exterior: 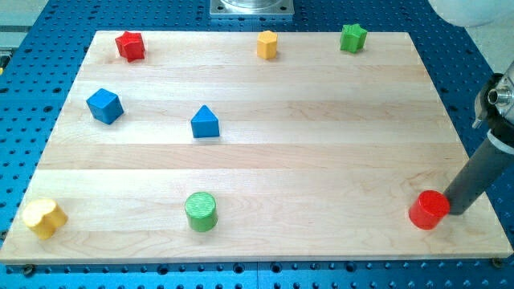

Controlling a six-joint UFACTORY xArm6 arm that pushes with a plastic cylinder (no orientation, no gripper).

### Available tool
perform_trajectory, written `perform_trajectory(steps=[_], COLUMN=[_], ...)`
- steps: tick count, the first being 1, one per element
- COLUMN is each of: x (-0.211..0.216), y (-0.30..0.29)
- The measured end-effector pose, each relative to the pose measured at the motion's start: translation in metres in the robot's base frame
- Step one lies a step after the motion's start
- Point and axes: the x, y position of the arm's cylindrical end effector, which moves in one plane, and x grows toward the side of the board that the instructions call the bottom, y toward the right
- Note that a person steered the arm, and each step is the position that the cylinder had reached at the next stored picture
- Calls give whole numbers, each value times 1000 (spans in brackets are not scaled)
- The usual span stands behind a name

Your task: Place the blue triangle to the center right of the board

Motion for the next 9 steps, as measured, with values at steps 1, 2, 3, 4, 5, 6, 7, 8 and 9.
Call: perform_trajectory(steps=[1,2,3,4,5,6,7,8,9], x=[-43,-44,-65,-102,-126,-131,-147,-169,-171], y=[-79,-232,-376,-410,-312,-193,-261,-231,-153])
